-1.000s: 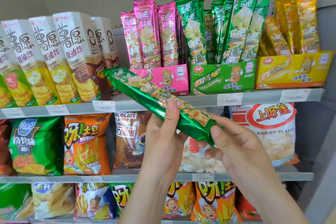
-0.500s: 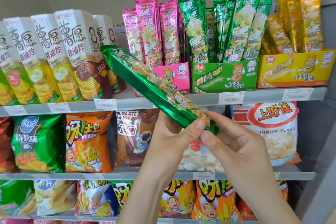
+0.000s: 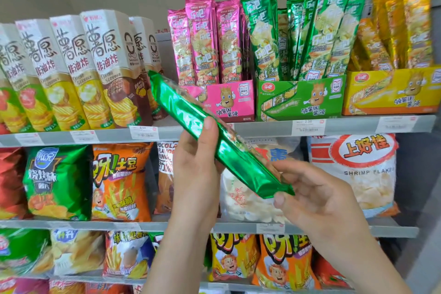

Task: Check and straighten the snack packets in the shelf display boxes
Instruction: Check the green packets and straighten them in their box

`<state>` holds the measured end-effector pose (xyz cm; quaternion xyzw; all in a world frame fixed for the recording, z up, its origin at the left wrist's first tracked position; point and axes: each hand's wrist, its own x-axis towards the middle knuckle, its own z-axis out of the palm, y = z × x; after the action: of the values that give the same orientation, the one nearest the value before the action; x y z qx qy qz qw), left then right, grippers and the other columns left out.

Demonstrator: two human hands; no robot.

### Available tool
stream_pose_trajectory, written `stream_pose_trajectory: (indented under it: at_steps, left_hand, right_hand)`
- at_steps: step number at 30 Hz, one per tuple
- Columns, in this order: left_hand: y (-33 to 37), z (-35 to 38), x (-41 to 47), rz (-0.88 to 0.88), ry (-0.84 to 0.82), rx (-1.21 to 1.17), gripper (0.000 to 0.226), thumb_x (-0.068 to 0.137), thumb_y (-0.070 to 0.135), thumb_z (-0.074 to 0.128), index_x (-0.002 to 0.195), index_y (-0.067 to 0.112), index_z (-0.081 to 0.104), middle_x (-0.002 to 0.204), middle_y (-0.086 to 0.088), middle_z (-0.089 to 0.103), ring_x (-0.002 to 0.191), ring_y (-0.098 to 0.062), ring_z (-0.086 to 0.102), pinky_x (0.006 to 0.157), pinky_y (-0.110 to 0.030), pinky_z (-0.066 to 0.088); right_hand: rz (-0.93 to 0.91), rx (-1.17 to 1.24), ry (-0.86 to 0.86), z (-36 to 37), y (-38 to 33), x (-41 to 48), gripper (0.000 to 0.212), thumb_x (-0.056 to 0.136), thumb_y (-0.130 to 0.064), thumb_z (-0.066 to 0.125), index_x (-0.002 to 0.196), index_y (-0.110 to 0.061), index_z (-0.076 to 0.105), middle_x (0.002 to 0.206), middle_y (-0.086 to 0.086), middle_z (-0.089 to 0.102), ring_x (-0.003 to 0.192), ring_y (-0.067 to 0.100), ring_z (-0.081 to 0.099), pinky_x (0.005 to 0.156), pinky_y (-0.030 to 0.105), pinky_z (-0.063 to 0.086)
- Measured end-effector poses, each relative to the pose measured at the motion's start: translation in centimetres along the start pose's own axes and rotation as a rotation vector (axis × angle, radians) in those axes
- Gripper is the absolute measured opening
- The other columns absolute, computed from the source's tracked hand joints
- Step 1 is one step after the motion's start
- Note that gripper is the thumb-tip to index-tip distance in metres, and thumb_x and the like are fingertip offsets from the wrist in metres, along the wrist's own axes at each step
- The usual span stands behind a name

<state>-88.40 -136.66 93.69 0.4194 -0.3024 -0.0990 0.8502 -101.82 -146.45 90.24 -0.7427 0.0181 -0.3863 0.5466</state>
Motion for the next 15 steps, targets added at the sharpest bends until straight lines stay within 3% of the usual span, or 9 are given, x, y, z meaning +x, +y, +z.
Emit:
stream_pose_trajectory:
  at_steps: [4,6,10,15]
  left_hand:
    - [-0.3,-0.5,-0.3,-0.07,-0.085,-0.086,0.03,0.077,0.045,0.075,0.093,0.02,0.071,0.087,-0.002,0.064,0.081,-0.017,0.063,0.073,-0.031,0.055]
    - [-0.5,-0.6,-0.7,-0.103,-0.15,-0.11,0.035,0.077,0.041,0.077,0.098,0.014,0.069,0.093,-0.007,0.066,0.087,-0.021,0.065,0.079,-0.035,0.056]
    - [-0.9,-0.1,-1.0,-0.142,-0.18,-0.108,0.03,0.08,0.039,0.074,0.102,0.019,0.072,0.104,-0.007,0.068,0.097,-0.021,0.066,0.082,-0.032,0.054]
    - [-0.2,-0.3,0.0,-0.025,-0.027,0.034,0.038,0.085,0.054,0.058,0.102,0.024,0.073,0.106,-0.006,0.071,0.102,-0.02,0.066,0.084,-0.03,0.054]
  right_hand:
    - [0.085,-0.031,-0.165,-0.8,-0.1,0.2,0.049,0.068,-0.049,0.075,0.114,-0.043,0.061,0.114,-0.012,0.066,0.11,0.007,0.061,0.09,0.033,0.052]
    - [0.113,-0.021,-0.228,-0.8,-0.4,0.4,0.062,0.07,-0.064,0.071,0.125,-0.043,0.055,0.125,-0.015,0.062,0.118,0.006,0.058,0.094,0.03,0.048]
    - [0.05,-0.186,-0.101,0.3,-0.8,0.6,0.056,0.083,-0.056,0.064,0.134,-0.037,0.053,0.115,-0.024,0.066,0.104,-0.003,0.063,0.079,0.007,0.046]
    - [0.018,-0.29,0.024,0.7,-0.9,-0.1,0.055,0.068,-0.061,0.06,0.122,-0.05,0.056,0.105,-0.035,0.062,0.094,-0.006,0.062,0.068,0.01,0.051]
